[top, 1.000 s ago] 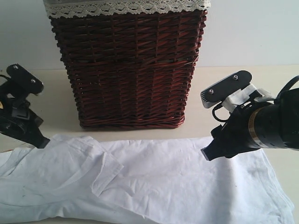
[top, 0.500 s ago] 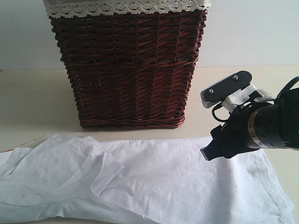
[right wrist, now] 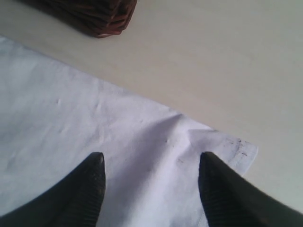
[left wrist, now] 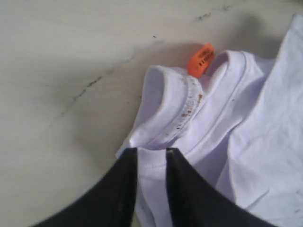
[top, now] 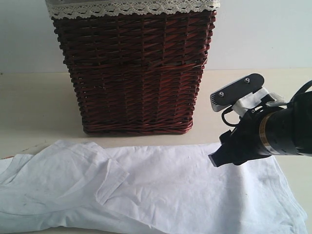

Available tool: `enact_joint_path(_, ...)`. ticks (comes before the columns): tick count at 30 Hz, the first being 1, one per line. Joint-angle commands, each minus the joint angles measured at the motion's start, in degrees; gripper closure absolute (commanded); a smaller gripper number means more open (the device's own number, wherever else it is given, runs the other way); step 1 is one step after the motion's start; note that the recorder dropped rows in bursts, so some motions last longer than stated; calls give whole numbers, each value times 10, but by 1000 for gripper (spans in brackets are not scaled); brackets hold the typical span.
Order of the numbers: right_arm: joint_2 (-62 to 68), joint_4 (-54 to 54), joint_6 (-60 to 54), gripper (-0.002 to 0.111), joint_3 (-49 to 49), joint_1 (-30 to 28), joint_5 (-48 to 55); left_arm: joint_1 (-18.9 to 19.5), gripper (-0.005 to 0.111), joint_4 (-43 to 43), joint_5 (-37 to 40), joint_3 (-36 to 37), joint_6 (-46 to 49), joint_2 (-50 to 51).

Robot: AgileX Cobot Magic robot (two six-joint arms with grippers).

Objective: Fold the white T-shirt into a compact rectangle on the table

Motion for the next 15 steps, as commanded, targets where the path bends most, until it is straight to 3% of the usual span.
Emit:
enact_joint_path(1,-6,0,-1,52,-3,0,-5,2,48,7,-40,3,-13,11)
enact_joint_path(4,-6,0,-1,52,-3,0,-5,2,35,7,-89,11,-73,34)
enact_joint_path(15,-5,2,-16,52,-3,0,-14,2,35,-73,-50,14,1,106)
